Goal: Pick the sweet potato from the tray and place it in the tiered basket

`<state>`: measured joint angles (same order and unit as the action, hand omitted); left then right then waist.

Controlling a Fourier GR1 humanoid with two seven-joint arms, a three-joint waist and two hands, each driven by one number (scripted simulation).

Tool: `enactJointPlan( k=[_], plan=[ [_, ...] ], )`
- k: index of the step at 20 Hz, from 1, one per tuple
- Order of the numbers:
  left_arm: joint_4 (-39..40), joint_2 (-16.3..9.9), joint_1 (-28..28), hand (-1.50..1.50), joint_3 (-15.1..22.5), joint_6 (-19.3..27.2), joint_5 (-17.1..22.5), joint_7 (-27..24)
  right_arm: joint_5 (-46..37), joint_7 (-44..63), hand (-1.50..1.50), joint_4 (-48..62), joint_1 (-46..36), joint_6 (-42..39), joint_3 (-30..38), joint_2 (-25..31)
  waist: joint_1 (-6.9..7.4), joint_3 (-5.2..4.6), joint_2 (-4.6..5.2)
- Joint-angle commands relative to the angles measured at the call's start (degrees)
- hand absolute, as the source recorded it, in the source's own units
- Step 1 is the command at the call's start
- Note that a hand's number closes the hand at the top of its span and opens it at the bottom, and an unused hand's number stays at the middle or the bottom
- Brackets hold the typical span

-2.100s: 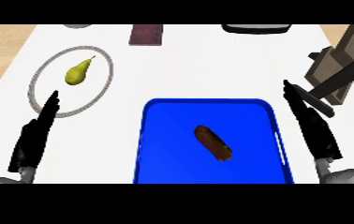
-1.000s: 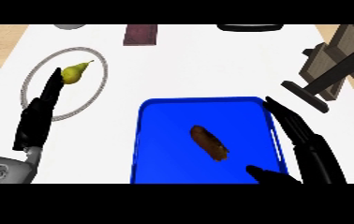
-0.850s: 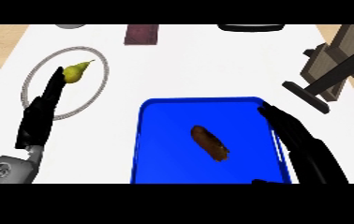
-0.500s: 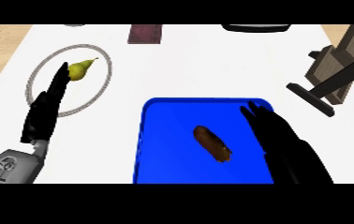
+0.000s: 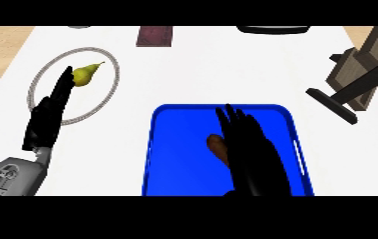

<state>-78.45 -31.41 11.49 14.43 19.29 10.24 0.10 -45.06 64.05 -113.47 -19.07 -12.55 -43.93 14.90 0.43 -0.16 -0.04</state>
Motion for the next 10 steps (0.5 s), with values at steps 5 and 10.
enactJointPlan(
  k=[5, 10],
  plan=[
    [0.91, 2.69, 0.86, 0.00, -0.33, 1.54, -2.35, 0.82, -3.39, 8.71, -1.50, 6.48, -0.37, -8.07, 0.30, -5.00, -0.74, 0.11, -0.04],
    [-0.27, 1.19, -1.26, 0.00, -2.44, -1.73, -1.18, -0.41, -5.99, 6.24, -1.50, 9.84, 1.34, -8.17, 0.77, -6.73, -0.44, 0.12, -0.04]
  ],
)
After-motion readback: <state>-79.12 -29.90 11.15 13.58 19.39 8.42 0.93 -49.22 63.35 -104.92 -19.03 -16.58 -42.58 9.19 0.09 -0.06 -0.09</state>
